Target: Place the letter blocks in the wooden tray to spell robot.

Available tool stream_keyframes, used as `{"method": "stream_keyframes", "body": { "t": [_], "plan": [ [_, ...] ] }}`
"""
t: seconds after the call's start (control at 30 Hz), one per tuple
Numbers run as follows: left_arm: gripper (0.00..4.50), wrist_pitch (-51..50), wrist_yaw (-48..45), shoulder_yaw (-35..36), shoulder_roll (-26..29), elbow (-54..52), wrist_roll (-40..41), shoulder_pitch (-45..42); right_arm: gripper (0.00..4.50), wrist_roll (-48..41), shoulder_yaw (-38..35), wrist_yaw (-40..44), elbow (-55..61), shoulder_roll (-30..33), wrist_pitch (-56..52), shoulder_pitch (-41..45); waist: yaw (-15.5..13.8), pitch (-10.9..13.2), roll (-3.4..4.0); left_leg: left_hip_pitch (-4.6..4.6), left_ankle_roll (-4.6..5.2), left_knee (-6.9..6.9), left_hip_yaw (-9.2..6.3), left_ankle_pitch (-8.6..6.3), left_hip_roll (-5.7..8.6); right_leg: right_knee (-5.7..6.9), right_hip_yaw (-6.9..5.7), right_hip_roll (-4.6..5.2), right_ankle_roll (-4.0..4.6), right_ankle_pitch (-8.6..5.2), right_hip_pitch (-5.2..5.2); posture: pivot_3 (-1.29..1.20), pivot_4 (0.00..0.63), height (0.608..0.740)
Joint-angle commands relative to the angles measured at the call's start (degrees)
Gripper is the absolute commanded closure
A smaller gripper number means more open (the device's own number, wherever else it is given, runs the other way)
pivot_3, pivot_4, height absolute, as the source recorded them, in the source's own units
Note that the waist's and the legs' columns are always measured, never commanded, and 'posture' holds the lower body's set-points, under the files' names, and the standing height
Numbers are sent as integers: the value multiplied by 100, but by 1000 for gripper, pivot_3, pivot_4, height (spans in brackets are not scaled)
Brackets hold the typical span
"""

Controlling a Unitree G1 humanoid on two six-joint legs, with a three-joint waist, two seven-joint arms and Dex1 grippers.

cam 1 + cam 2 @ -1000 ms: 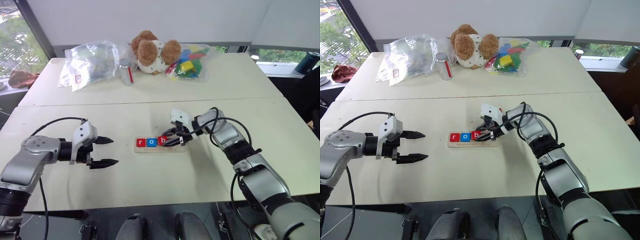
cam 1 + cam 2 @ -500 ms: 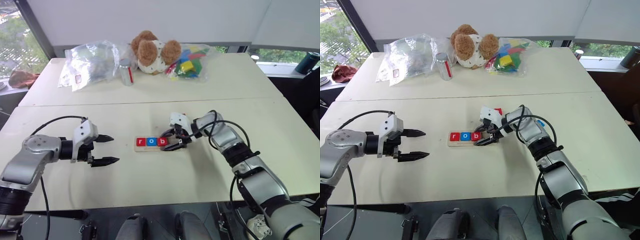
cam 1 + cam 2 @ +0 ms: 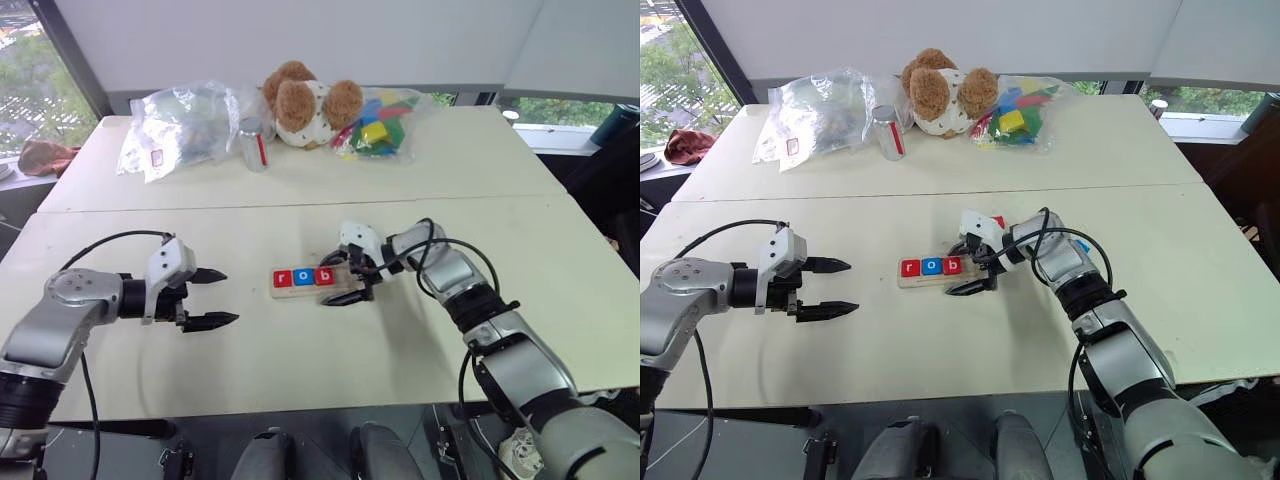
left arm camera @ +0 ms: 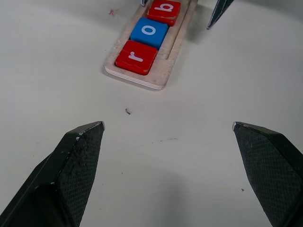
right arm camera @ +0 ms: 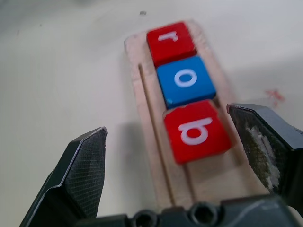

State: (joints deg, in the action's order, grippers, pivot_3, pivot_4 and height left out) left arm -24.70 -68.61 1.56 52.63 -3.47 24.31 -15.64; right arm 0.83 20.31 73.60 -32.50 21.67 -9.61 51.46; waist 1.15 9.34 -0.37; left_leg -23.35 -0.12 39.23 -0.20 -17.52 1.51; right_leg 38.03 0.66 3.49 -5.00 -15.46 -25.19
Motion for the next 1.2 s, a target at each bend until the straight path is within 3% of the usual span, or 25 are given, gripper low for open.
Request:
{"method": "stream_keyframes", "body": {
  "t": [0.03,0.5,0.7,0.77,0.83,0.93,1.03,1.2],
  "plan": [
    [0,-22,-18,93,-27,-86,61,-129,61,-9,-193,-216,-209,-65,304,269,-1,0,0,0,0,0,0,0,0,0,0,0,0,0,0,0,150,740],
    [0,-73,23,142,-46,-133,55,-88,61,353,-229,-897,-1706,-286,1367,720,33,-1,-1,2,-7,0,0,4,0,1,0,-1,0,0,0,0,150,740],
    [0,-109,43,186,-32,-205,89,-26,61,-275,-567,-269,-634,-131,529,516,112,-1,-1,1,-9,0,-2,6,-1,9,1,-1,0,0,0,0,150,740],
    [0,-189,80,277,-60,-198,189,-96,61,-573,-983,-540,-170,-26,-111,492,116,0,-1,1,-9,-1,-4,5,-2,10,0,-1,0,0,0,0,150,740],
    [0,-278,129,396,-78,-193,309,-170,61,-696,-1313,-975,185,53,-595,438,103,-1,-1,0,-9,-1,-6,5,-2,10,0,0,0,0,0,0,150,740],
    [0,-460,205,568,-92,-101,499,-418,61,-542,-1801,-2364,615,41,-1360,292,95,-2,-3,0,-9,-1,-7,5,-2,9,1,0,0,0,0,0,150,740],
    [0,-541,189,609,-77,69,541,-728,61,-254,-2195,-4094,1286,-337,-2367,-106,95,-4,-5,0,-12,-2,-9,7,-2,9,1,0,0,0,-2,0,150,740],
    [0,-428,72,481,-157,261,463,-936,61,-230,-2393,-5478,1956,-1143,-3110,-659,160,-5,-3,-1,-16,-11,0,9,-2,13,6,-2,0,0,-12,0,150,740]
  ]
}}
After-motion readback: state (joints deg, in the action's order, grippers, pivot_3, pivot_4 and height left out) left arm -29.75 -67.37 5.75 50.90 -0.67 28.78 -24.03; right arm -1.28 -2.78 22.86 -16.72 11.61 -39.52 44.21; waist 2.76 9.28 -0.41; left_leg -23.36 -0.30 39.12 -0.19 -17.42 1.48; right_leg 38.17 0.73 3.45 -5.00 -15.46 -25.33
